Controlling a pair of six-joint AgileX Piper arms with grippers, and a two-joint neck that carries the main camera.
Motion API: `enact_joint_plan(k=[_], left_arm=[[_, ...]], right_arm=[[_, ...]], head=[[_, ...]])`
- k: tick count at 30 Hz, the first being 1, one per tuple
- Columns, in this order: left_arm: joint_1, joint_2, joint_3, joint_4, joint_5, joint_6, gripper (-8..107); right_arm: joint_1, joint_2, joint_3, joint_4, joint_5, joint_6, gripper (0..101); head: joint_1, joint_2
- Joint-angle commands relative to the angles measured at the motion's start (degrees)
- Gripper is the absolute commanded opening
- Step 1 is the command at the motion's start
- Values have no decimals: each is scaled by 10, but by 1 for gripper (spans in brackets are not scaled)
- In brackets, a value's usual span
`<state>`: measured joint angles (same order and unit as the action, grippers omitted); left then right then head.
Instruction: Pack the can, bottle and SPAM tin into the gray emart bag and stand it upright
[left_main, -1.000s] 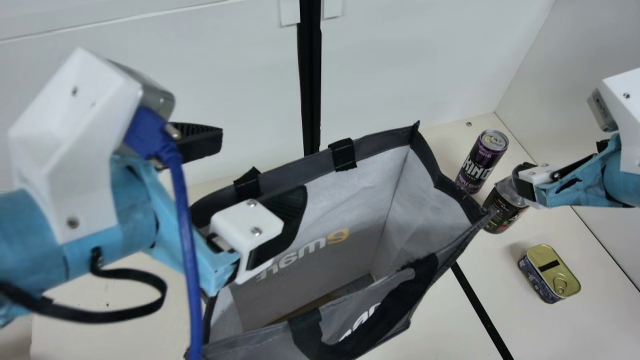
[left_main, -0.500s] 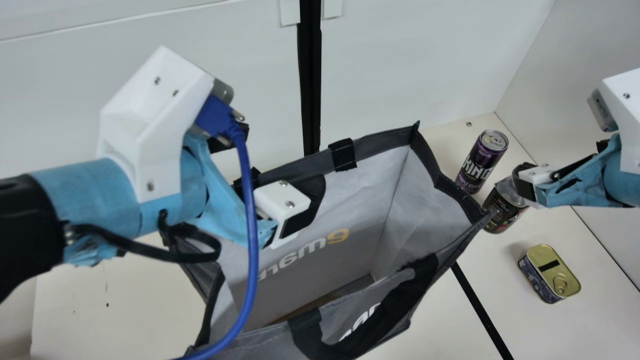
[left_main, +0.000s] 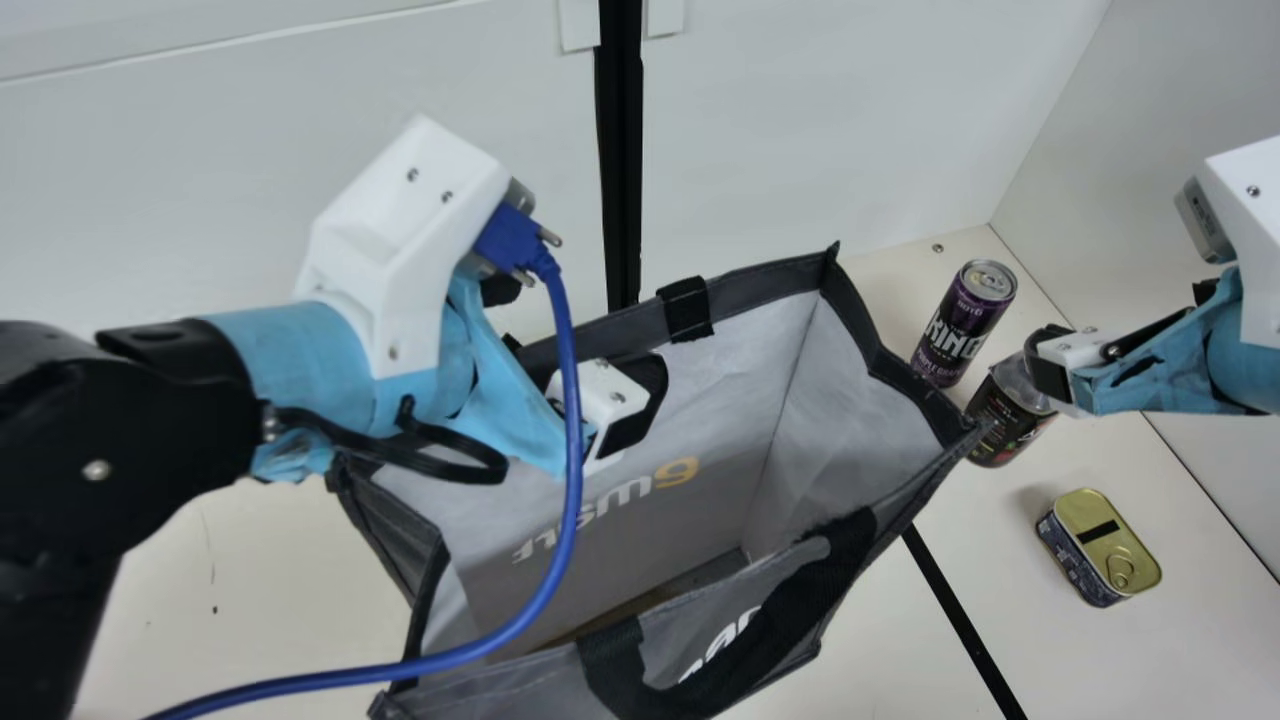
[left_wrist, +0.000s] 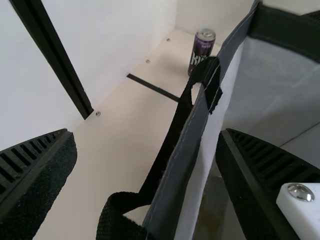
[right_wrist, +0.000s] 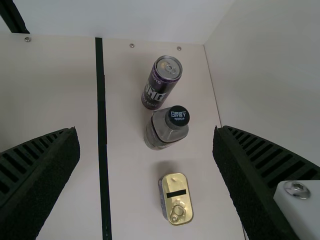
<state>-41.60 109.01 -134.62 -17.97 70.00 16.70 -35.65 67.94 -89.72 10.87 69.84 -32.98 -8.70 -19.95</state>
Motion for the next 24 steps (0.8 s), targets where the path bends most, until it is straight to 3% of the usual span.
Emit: enact_joint_plan(k=[1, 6, 20, 24], left_arm=[[-2, 0, 6, 6, -1, 4, 90], [-7, -1, 26, 19, -1, 11, 90], [-16, -18, 63, 58, -1, 1, -4], [-16, -26, 71, 74, -1, -15, -8]], right_arm=[[0, 0, 0, 0, 0, 0, 95], [0, 0, 0, 0, 0, 0, 95], [0, 0, 0, 0, 0, 0, 95], [0, 0, 0, 0, 0, 0, 95]], head=[[-13, 0], [-13, 0], [-13, 0], [-13, 0]])
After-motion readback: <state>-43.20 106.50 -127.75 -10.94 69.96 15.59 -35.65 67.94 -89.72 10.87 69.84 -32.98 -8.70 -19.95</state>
